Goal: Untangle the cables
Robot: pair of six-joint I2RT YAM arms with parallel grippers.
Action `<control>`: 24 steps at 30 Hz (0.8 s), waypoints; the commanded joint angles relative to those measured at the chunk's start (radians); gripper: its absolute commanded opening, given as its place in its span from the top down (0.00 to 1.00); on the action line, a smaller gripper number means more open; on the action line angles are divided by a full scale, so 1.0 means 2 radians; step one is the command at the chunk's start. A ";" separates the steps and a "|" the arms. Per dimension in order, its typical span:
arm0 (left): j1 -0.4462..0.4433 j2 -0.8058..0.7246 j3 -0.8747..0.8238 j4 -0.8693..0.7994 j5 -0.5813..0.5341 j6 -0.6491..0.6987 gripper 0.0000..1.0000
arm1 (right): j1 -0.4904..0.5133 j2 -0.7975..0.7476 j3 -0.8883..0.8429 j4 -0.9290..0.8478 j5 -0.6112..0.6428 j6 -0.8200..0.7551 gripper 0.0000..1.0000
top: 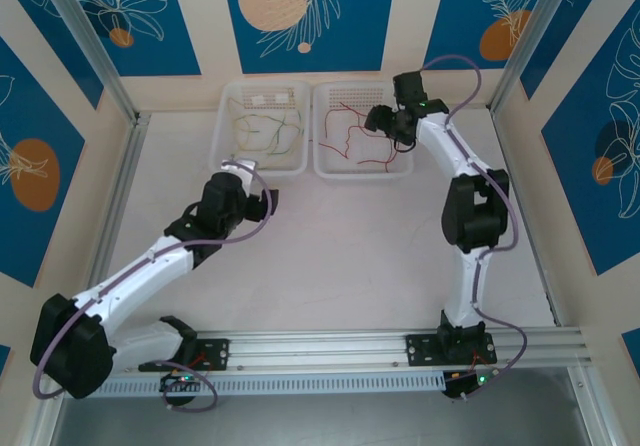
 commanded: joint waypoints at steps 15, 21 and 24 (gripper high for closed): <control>0.119 -0.163 -0.249 0.227 -0.142 0.133 0.08 | 0.050 -0.465 -0.528 0.304 0.267 -0.120 0.04; 0.182 -0.076 -0.277 0.318 -0.090 0.112 0.08 | 0.048 -0.471 -0.698 0.456 0.285 -0.158 0.00; 0.212 0.002 -0.266 0.375 -0.028 0.108 0.08 | 0.020 -0.419 -0.736 0.546 0.236 -0.165 0.00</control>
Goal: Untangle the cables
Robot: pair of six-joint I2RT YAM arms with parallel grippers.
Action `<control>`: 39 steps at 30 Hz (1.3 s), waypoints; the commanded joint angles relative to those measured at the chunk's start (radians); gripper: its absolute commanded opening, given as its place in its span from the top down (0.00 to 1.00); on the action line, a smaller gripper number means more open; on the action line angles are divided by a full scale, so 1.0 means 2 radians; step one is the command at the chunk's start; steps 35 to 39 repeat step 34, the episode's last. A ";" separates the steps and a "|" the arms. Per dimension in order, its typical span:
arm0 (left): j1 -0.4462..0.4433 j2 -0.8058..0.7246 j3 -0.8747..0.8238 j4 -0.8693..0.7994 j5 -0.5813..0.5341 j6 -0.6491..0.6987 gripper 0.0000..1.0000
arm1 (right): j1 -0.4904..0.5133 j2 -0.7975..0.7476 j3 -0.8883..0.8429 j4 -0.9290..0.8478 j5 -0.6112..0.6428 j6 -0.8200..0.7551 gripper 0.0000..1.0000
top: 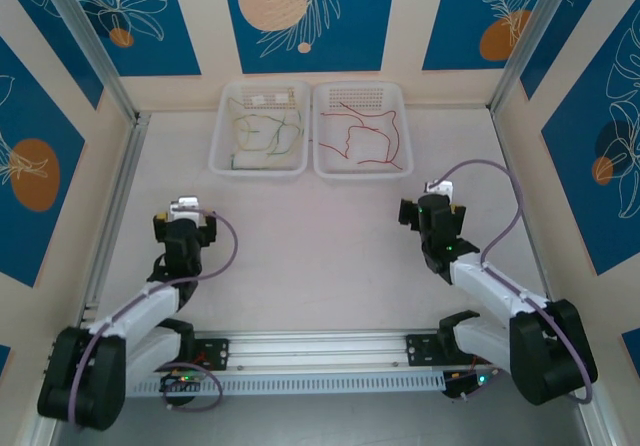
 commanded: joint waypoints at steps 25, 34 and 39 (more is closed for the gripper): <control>0.037 0.250 0.079 0.189 0.109 -0.015 0.00 | -0.131 0.207 0.003 0.320 -0.272 -0.062 0.01; 0.039 0.250 0.082 0.180 0.134 -0.007 0.00 | -0.138 0.207 0.005 0.316 -0.287 -0.060 0.01; 0.039 0.250 0.082 0.180 0.134 -0.007 0.00 | -0.138 0.207 0.005 0.316 -0.287 -0.060 0.01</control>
